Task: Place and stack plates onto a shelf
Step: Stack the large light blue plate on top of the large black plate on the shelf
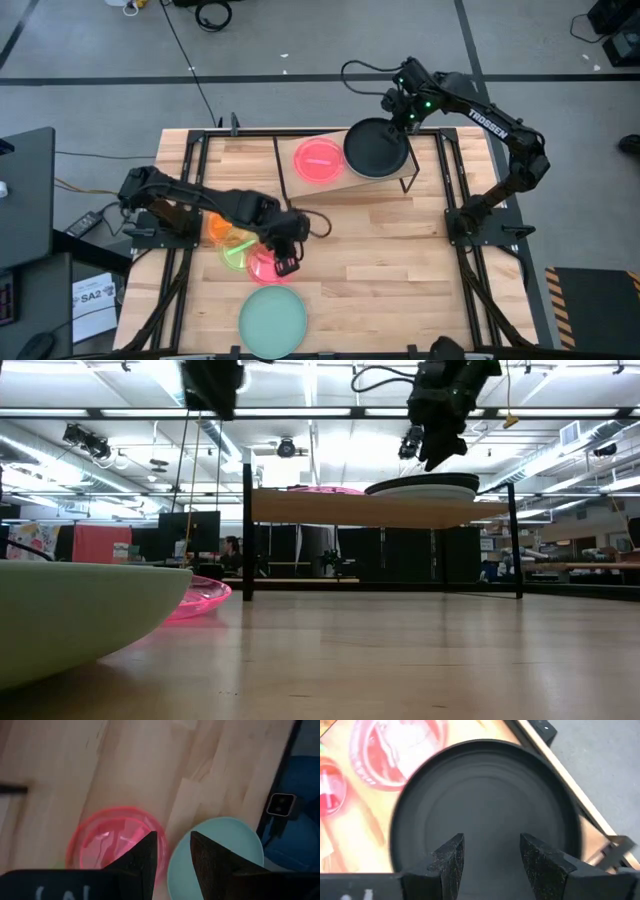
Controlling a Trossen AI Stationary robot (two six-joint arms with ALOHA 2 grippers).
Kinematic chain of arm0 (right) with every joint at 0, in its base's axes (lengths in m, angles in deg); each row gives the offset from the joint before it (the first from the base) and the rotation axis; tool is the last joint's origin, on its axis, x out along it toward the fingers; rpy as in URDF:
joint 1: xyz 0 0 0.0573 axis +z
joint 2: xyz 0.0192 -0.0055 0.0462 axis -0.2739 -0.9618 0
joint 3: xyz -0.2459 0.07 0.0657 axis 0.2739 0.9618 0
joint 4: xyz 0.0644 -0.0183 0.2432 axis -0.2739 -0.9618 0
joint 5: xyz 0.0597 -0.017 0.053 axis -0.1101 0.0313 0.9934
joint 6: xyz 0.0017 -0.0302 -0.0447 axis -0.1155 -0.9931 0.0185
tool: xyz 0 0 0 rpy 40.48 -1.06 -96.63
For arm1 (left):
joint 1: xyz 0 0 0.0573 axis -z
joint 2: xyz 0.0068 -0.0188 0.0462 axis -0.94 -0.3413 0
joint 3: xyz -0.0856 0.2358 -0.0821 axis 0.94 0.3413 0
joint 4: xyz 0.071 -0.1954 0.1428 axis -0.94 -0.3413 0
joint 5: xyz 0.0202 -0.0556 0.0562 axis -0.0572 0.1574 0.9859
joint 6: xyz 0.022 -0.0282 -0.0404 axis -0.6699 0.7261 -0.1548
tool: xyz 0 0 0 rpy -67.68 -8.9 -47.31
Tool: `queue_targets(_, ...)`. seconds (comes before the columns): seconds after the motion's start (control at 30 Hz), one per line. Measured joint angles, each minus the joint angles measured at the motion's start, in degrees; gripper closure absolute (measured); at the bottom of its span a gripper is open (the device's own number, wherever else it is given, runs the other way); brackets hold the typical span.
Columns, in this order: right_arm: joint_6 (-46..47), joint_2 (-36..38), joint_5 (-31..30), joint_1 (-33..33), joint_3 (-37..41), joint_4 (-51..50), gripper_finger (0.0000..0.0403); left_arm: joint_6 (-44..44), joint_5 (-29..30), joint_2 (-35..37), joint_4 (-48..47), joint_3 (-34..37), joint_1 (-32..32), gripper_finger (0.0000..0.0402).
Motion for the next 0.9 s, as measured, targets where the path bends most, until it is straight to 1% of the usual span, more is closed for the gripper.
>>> queue_targets(0.17, -0.75, 0.98, -0.15, 4.21, 0.00, 0.04, 0.0206, 10.50, 4.03, 0.00, -3.30, 0.00, 5.56, 0.0278)
queue_targets(0.4, -0.73, 2.71, -0.17, 10.92, 0.01, 0.56, 0.0205, 26.20, 9.50, 0.00, -4.62, 0.00, 13.62, 0.0278)
queue_targets(0.7, -0.73, 3.20, -0.17, 20.24, 0.02, 2.71, 0.0205, 46.10, 12.45, -0.39, -7.66, 0.04, 21.46, 0.0278)
queue_targets(0.9, -0.71, 3.20, -0.20, 25.21, 0.02, 4.72, 0.0206, 56.15, 15.26, -0.83, -9.13, 0.04, 25.99, 0.0278)
